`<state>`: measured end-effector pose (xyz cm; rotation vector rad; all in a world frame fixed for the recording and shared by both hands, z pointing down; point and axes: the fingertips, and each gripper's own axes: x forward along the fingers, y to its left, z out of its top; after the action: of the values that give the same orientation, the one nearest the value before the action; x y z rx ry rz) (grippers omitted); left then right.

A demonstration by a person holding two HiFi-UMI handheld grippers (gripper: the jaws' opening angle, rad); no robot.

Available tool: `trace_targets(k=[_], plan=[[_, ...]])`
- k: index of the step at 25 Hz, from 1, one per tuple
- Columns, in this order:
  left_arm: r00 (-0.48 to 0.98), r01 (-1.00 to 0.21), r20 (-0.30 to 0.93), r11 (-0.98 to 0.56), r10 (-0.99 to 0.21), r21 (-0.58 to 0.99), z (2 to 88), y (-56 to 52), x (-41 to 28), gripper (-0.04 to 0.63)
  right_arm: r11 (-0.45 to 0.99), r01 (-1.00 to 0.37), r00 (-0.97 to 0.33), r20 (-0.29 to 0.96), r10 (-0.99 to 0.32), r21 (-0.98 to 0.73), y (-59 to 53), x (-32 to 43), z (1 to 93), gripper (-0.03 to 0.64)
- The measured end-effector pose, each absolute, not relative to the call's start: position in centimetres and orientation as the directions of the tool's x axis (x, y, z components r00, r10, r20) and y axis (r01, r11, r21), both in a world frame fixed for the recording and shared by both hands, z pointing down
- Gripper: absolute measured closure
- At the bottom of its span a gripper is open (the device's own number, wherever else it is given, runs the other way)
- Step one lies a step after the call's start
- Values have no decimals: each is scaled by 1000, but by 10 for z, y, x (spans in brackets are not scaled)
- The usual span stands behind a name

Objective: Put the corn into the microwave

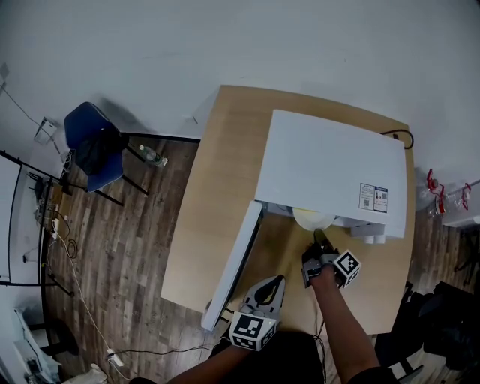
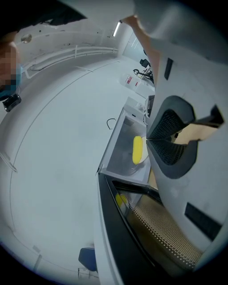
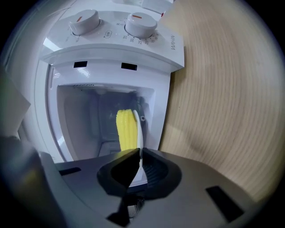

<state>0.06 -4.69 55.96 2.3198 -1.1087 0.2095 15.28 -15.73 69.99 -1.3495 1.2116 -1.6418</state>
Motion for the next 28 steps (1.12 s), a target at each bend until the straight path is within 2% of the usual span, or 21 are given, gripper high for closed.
trace_targets(k=[16, 24, 28], plan=[[621, -776, 373, -472, -690, 419, 564, -50, -15, 581, -347, -65, -205, 353, -913, -936, -188, 152, 703, 545], [609, -784, 383, -456, -694, 421, 568, -53, -22, 581, -338, -18, -183, 335, -924, -941, -199, 151, 706, 543], [606, -786, 382, -453, -697, 420, 567, -54, -24, 581, -348, -10, -166, 345, -924, -937, -192, 158, 710, 499]])
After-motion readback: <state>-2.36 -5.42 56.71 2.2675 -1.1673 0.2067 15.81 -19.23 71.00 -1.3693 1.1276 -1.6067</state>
